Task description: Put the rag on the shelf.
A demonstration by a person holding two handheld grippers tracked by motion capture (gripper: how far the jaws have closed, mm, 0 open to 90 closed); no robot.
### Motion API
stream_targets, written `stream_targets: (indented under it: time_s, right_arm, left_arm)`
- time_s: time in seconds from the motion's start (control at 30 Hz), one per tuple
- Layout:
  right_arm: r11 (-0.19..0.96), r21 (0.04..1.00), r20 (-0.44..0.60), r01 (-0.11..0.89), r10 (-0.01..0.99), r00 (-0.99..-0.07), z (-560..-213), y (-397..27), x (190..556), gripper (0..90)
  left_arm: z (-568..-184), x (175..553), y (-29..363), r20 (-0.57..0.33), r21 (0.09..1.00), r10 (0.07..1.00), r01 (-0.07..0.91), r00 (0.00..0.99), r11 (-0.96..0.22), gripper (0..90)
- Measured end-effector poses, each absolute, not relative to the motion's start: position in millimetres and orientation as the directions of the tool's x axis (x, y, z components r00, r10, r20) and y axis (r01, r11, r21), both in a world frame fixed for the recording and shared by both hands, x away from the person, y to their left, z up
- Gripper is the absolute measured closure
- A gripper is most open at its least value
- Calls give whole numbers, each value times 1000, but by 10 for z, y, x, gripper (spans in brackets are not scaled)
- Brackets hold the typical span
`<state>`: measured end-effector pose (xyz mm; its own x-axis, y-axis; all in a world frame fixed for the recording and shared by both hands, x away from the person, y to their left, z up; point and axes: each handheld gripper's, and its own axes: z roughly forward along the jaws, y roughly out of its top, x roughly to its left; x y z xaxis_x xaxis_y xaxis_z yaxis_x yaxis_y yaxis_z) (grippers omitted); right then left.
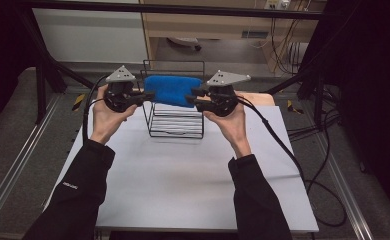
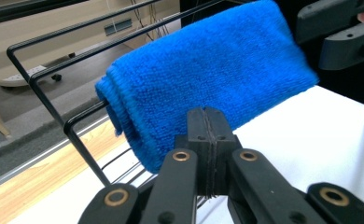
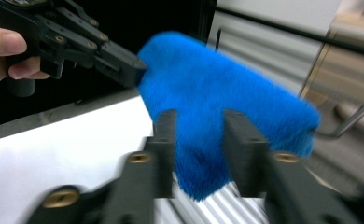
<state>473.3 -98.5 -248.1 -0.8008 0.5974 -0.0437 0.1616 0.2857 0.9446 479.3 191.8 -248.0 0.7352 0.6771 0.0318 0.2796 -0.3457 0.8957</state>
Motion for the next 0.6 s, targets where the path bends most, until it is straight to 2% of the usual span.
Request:
stream_targets:
  time_s: [0.1, 0.17, 0.3, 0.43, 0.6]
  right_arm:
    - [320, 921, -24, 222, 615, -788, -2546, -951, 4781, 850]
    - [315, 915, 0, 253, 626, -780, -2599, -936, 4812, 899]
    - [320, 903, -11, 286, 684, -730, -2713, -955, 4895, 898]
    - [307, 915, -15, 263, 676, -736, -2769, -979, 4913, 866]
    - [279, 932, -13, 229, 661, -751, -2725, -1028, 4824, 793]
  left_arm:
    - [-2522, 4798, 1911, 39, 896, 679, 275, 733, -349, 898]
    - [-2561, 4807, 1902, 46, 894, 681, 273, 731, -354, 897]
    - [-2642, 4852, 1885, 45, 893, 690, 281, 723, -352, 897]
    - [-2677, 4866, 1878, 43, 896, 693, 278, 720, -345, 894]
    - [-2652, 4806, 1907, 39, 901, 689, 273, 724, -337, 803]
